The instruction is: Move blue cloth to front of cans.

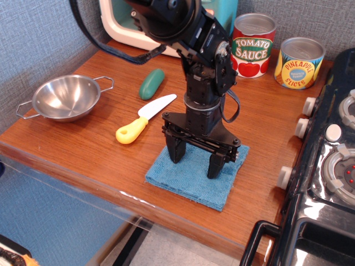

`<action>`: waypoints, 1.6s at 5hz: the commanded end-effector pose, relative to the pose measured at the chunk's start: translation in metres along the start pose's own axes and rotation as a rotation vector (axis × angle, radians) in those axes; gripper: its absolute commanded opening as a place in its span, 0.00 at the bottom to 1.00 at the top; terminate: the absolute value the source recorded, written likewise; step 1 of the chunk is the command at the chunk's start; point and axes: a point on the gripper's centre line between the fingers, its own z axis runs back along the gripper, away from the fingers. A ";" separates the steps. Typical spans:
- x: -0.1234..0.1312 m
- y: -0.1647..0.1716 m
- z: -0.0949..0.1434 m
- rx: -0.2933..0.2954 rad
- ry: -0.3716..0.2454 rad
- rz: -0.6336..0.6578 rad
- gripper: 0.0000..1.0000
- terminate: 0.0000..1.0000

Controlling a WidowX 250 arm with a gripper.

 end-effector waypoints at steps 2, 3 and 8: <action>0.026 -0.003 -0.024 -0.007 0.020 0.050 1.00 0.00; 0.063 -0.001 -0.028 -0.034 0.022 0.080 1.00 0.00; 0.144 -0.022 0.018 -0.027 -0.087 0.006 1.00 0.00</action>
